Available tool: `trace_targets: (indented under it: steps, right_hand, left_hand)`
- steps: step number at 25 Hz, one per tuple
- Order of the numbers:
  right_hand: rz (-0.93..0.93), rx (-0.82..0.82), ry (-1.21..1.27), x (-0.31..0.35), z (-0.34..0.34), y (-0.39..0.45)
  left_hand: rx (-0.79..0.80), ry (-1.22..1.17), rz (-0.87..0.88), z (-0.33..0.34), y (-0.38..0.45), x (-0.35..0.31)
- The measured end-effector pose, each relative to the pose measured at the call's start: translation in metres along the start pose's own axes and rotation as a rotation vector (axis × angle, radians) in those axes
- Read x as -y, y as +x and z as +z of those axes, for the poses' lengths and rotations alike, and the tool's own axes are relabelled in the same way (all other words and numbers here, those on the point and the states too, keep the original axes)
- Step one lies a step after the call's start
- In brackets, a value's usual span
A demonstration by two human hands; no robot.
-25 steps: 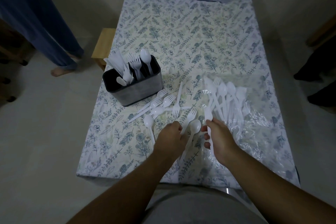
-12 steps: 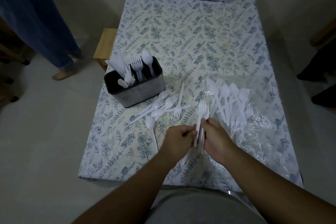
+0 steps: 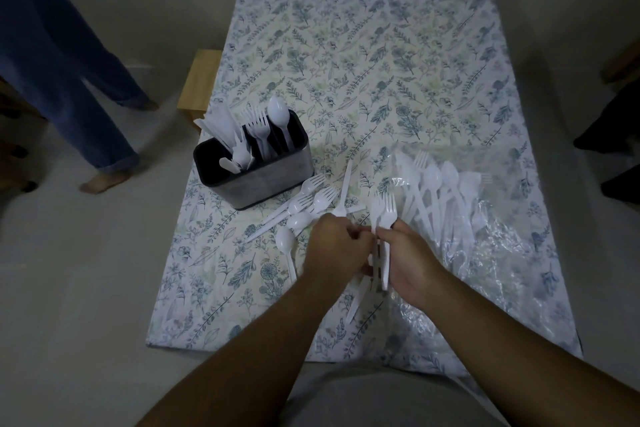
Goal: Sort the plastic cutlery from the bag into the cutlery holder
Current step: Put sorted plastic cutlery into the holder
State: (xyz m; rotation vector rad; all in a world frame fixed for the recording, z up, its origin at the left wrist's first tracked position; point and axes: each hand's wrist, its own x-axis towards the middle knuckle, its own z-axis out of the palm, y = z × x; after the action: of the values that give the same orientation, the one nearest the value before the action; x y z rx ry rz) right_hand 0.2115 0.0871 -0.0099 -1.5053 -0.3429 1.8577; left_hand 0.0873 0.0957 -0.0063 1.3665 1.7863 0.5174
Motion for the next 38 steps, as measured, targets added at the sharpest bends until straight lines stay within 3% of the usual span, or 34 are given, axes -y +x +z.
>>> trace_targets:
  steps: [5, 15, 20, 24, 28, 35, 38]
  right_hand:
    - [0.011, -0.022, -0.091, 0.007, 0.002, 0.007]
    - [-0.032, -0.160, -0.284, -0.001, -0.014, 0.006]
    - [-0.283, -0.134, -0.716, 0.020, -0.004, -0.009]
    - [-0.609, 0.084, -1.115, 0.025, 0.018, -0.016]
    - [-0.726, 0.187, -1.431, 0.016, 0.035, -0.010]
    - [-0.338, 0.336, -1.380, -0.009, 0.047, -0.013]
    - [-0.108, 0.279, -1.100, -0.025, 0.039, -0.005]
  left_hand:
    - [-0.056, 0.018, -0.096, 0.004, 0.012, 0.008]
    - [-0.038, 0.261, 0.006, -0.002, 0.038, 0.033]
    - [0.006, -0.047, 0.013, -0.044, 0.013, 0.032]
    - [0.157, -0.511, -0.156, -0.080, -0.001, 0.021]
    - [0.259, -0.757, -0.297, -0.098, -0.002, 0.031]
    - [0.200, -0.953, -0.525, -0.080, -0.013, 0.054]
    - [0.129, -0.782, -0.537, -0.080, -0.005, 0.060]
